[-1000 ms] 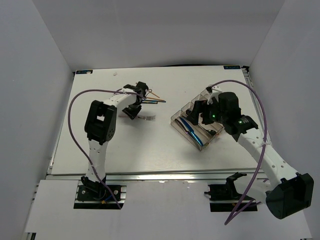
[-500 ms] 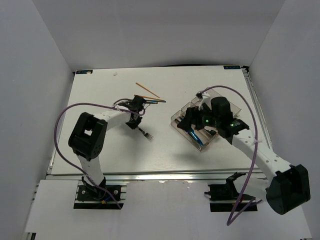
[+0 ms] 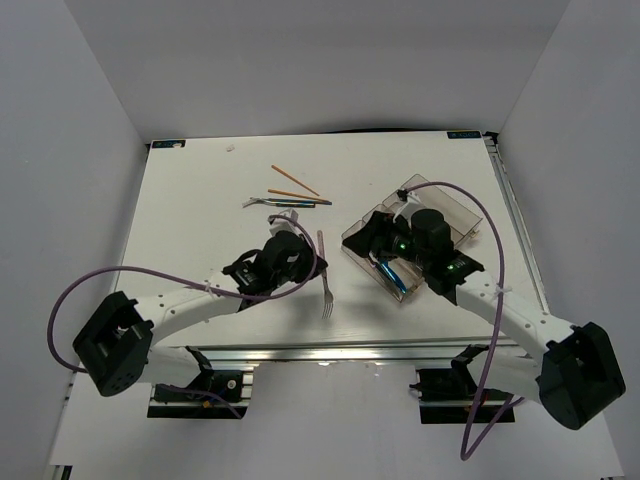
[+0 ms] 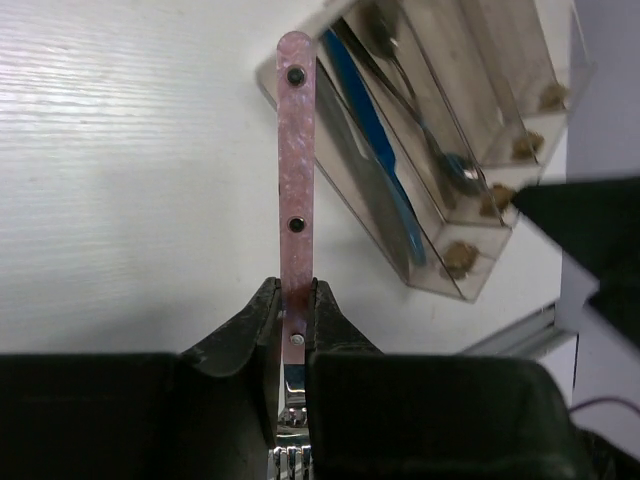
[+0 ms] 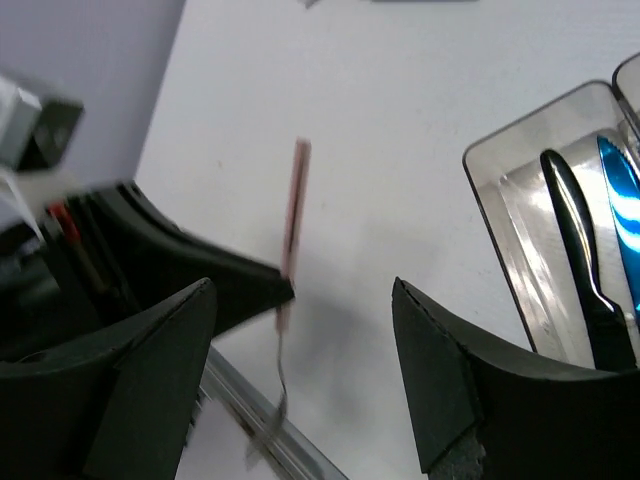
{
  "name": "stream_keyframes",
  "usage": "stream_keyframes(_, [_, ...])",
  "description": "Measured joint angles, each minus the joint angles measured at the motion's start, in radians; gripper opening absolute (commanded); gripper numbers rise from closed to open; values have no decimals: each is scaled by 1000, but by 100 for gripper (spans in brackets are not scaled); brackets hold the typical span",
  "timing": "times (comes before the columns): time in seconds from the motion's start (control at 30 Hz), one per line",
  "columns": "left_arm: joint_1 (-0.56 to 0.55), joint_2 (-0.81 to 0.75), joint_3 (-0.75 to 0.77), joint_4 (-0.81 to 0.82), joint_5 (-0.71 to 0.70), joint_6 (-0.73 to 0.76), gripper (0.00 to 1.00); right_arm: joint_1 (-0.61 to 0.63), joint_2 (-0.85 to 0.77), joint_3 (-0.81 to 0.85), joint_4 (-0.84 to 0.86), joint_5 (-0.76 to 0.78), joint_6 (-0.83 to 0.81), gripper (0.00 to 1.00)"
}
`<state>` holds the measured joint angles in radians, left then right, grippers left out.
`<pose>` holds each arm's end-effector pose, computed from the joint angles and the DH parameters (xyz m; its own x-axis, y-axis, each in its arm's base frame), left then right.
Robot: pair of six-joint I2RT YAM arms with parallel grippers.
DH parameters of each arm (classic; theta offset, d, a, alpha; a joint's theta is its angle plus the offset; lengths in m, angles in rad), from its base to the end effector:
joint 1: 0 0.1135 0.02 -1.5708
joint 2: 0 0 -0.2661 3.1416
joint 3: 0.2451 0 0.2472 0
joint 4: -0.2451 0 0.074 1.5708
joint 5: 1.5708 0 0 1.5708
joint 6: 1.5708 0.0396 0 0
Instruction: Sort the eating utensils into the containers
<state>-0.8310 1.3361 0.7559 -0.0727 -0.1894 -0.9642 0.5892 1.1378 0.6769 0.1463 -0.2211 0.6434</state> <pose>0.1951 -0.2027 0.2224 -0.7466 -0.3789 -0.5468 0.0196 0.8091 -0.5874 0.2088 0.1500 0.2673 -0.6351 0.2795 -0.7201 -0.4181 0.6594 0.6248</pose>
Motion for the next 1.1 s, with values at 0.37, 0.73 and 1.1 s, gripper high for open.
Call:
stream_keyframes(0.37, [-92,-27,-53,181,126,127,0,46,129,111,-11,47,56,60])
stream_keyframes(0.73, [-94,-21,-41,213,130,153,24,67,154,159,-102,63,15,0])
stream_keyframes(1.1, [-95,-71,181,-132,-88,194,98,0,254,500,-391,221,-420,0])
